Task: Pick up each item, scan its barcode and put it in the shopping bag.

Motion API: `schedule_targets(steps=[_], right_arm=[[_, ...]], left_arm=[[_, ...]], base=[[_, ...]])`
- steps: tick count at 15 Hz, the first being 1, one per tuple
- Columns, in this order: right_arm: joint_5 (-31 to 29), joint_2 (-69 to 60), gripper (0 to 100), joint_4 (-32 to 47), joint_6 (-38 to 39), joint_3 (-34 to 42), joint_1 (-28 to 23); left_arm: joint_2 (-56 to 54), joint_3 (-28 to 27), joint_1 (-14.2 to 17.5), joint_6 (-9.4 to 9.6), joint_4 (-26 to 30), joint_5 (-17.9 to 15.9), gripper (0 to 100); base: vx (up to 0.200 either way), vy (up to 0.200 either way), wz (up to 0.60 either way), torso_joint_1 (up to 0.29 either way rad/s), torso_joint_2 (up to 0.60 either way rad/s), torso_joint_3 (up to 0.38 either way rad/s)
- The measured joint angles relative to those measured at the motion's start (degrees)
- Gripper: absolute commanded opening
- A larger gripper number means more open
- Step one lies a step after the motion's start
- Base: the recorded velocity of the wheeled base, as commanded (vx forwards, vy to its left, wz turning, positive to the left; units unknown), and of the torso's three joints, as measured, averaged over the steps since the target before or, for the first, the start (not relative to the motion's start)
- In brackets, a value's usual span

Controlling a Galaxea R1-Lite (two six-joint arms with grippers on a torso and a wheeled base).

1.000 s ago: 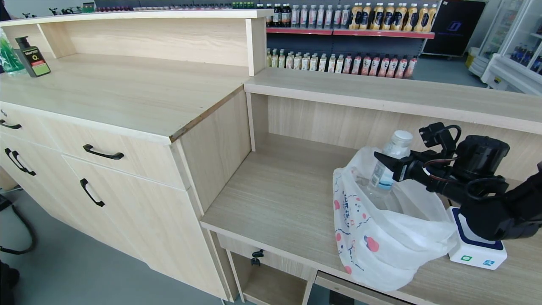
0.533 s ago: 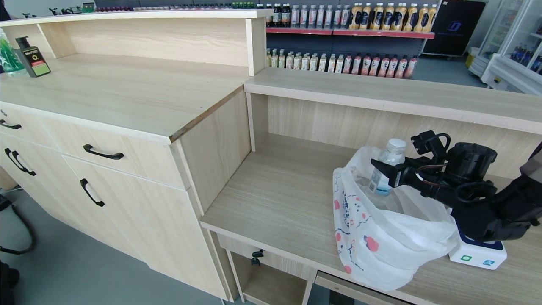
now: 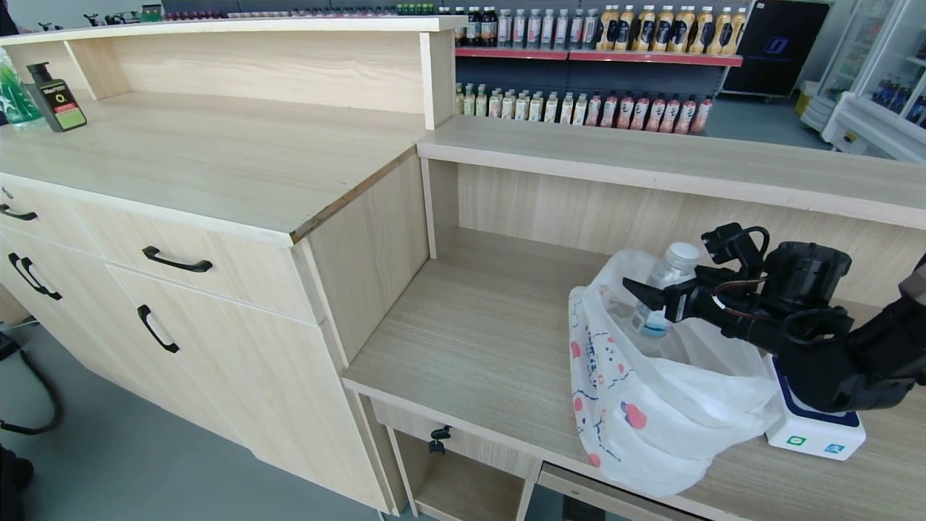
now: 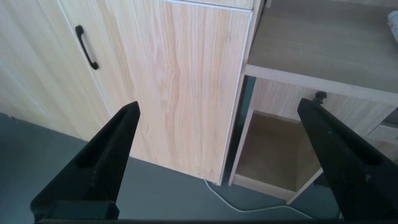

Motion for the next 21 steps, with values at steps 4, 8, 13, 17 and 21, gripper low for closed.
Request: schedule_targets(steps=[4, 8, 13, 17, 21], right_arm=[[0.16, -12.54, 100, 11.56, -1.4, 1.33, -0.66], [0.11, -30.21, 100, 25.83, -6.16, 4.74, -3.24], [-10.46, -43.85, 100, 41.87, -18.91, 2.97, -12.17], [-21.24, -46.23, 100, 51.76, -10.4, -2.21, -12.89], [-23.28, -46.99, 100, 54.91, -6.77, -0.85, -15.45]], left_arm=[[0.0, 0.0, 0.0, 0.0, 0.0, 0.0, 100], [0.0, 0.0, 0.0, -0.02, 0.0, 0.0, 100], [0.0, 0.0, 0.0, -0.02, 0.0, 0.02, 100], [0.0, 0.0, 0.0, 0.0, 0.02, 0.0, 100], [0.0, 0.0, 0.02, 0.0, 0.0, 0.0, 100]], base=[[0.0, 0.0, 0.0, 0.0, 0.0, 0.0], [0.0, 0.0, 0.0, 0.0, 0.0, 0.0], [0.0, 0.0, -0.6, 0.0, 0.0, 0.004], [0.0, 0.0, -0.6, 0.0, 0.0, 0.005], [0.0, 0.0, -0.45, 0.002, 0.0, 0.002]])
